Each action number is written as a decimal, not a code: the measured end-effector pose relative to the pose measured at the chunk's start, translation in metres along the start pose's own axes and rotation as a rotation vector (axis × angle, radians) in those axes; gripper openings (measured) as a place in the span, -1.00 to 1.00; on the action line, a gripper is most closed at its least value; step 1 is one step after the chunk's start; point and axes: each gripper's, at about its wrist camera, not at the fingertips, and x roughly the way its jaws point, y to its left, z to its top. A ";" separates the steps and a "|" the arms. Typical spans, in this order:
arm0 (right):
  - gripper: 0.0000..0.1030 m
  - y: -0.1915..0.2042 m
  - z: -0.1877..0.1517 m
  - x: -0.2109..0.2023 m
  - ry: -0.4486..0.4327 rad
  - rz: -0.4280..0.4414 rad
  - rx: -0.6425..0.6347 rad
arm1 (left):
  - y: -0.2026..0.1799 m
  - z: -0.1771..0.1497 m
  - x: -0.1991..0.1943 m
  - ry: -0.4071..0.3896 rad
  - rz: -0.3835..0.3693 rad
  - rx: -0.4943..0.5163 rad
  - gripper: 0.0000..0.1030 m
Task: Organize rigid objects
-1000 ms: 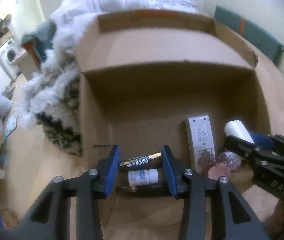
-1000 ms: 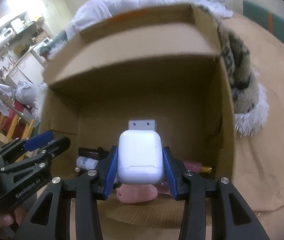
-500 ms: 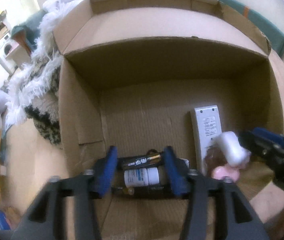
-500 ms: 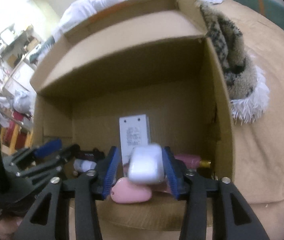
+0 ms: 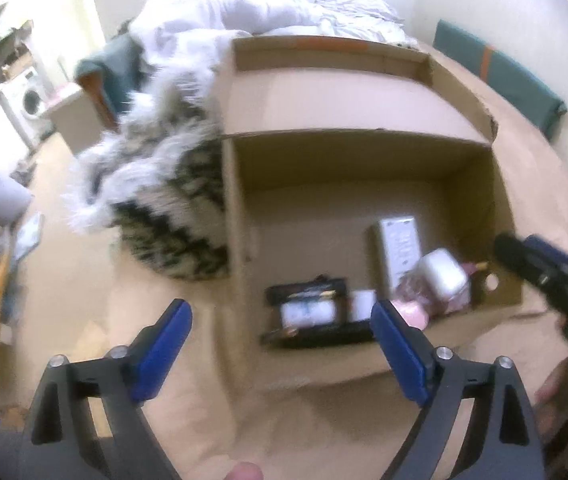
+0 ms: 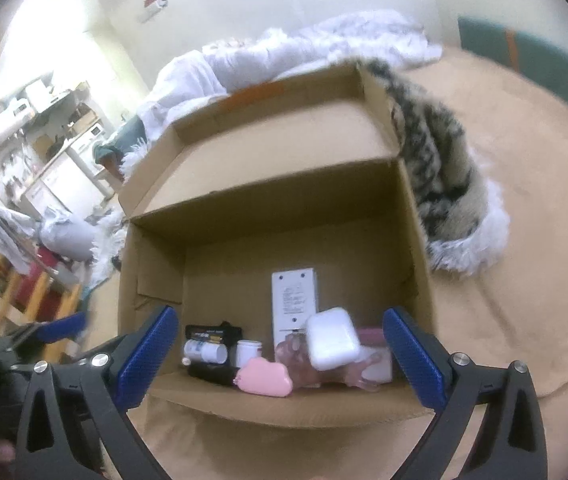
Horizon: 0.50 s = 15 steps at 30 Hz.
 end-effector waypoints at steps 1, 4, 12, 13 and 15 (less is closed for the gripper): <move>1.00 0.002 -0.002 -0.004 -0.005 -0.008 0.000 | 0.005 -0.006 -0.006 -0.018 0.028 0.001 0.75; 1.00 0.004 -0.012 -0.013 0.001 -0.026 0.004 | 0.021 -0.020 -0.019 -0.061 0.074 -0.024 0.75; 1.00 0.025 -0.044 -0.045 -0.048 -0.034 -0.002 | 0.046 -0.049 -0.043 -0.065 0.023 -0.091 0.75; 1.00 0.029 -0.048 -0.047 -0.047 -0.031 -0.013 | 0.046 -0.054 -0.046 -0.076 0.015 -0.092 0.75; 1.00 0.036 -0.056 -0.049 -0.039 -0.020 -0.031 | 0.047 -0.065 -0.051 -0.089 0.012 -0.085 0.75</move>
